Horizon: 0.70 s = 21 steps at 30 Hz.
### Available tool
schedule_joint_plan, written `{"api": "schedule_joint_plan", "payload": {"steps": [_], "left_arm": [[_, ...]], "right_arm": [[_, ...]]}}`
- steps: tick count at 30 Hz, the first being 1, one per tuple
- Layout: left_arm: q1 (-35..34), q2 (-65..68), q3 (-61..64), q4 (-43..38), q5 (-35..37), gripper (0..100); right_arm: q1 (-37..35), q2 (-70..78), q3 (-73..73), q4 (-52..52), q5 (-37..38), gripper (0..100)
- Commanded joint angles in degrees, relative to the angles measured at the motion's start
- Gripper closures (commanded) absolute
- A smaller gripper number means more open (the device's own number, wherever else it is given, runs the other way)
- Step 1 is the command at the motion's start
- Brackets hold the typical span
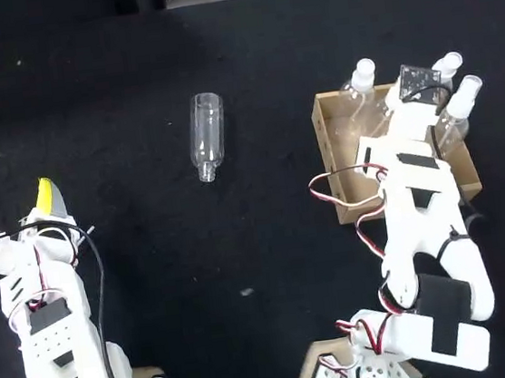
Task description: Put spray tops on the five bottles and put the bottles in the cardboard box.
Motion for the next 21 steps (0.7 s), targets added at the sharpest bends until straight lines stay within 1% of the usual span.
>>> {"api": "schedule_joint_plan", "payload": {"steps": [1, 8, 12, 17, 21], "left_arm": [[-0.4, -0.9, -3.2, -1.1, 0.4, 77], [-0.4, -0.9, -3.2, -1.1, 0.4, 77], [-0.4, -0.9, -3.2, -1.1, 0.4, 77], [-0.4, -0.9, -3.2, -1.1, 0.4, 77], [-0.4, -0.9, -3.2, -1.1, 0.4, 77]], "right_arm": [[1.2, -2.6, -2.8, 1.6, -0.6, 98.8], [0.8, -11.5, -1.3, 7.0, -0.6, 98.8], [0.3, -17.5, -2.0, 12.1, -0.2, 98.8], [-4.7, -29.1, -4.7, 23.2, -0.1, 98.8], [-9.8, -37.6, -4.4, 28.7, -0.4, 98.8]]}}
